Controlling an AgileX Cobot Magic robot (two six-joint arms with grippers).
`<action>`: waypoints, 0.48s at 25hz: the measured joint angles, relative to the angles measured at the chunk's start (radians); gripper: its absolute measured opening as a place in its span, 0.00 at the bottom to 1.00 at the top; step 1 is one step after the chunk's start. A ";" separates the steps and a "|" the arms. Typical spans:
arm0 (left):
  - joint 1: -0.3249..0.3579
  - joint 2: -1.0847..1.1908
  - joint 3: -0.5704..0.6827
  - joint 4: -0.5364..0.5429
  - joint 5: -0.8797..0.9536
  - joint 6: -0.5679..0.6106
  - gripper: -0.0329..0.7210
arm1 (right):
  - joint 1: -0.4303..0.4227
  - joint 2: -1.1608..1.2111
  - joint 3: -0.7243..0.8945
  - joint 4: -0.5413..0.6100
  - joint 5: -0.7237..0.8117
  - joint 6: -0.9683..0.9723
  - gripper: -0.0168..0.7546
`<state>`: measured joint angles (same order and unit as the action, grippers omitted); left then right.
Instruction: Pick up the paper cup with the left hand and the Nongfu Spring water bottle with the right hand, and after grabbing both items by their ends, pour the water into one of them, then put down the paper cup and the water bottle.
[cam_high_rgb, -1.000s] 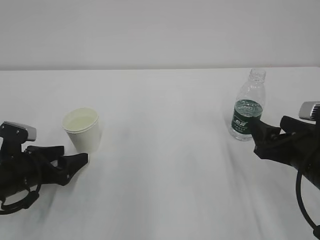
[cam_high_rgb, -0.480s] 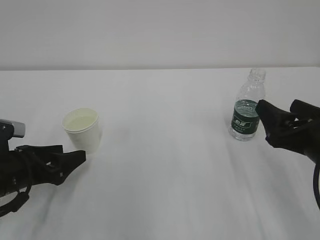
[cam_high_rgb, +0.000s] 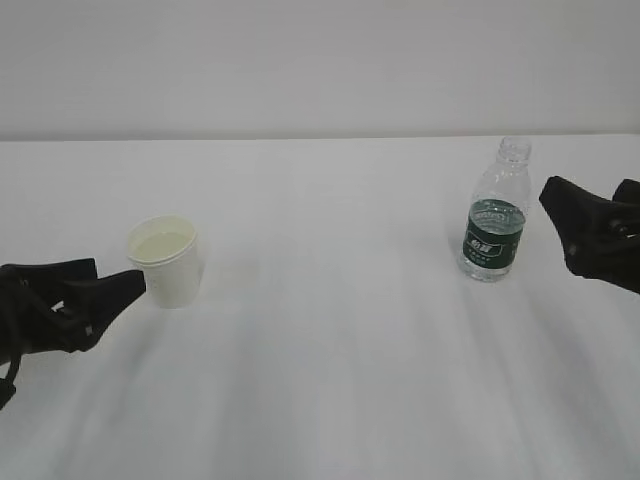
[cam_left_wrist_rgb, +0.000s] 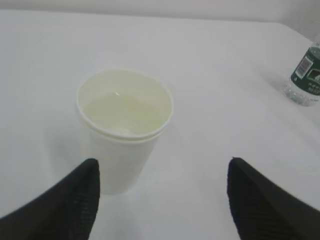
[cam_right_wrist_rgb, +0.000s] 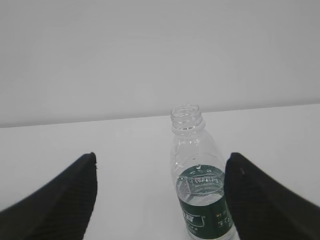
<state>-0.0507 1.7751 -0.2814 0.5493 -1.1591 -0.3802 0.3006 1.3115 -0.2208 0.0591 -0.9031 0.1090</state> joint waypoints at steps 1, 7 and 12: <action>0.000 -0.023 0.005 -0.002 0.000 -0.005 0.80 | 0.000 -0.018 0.000 0.000 0.019 0.000 0.79; 0.000 -0.179 0.011 -0.006 0.001 -0.059 0.79 | 0.000 -0.128 0.002 0.004 0.105 -0.002 0.79; 0.000 -0.302 0.013 -0.006 0.005 -0.107 0.78 | 0.000 -0.249 -0.014 0.015 0.238 -0.058 0.79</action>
<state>-0.0507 1.4728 -0.2685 0.5432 -1.1546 -0.4870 0.3006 1.0622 -0.2343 0.0743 -0.6648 0.0514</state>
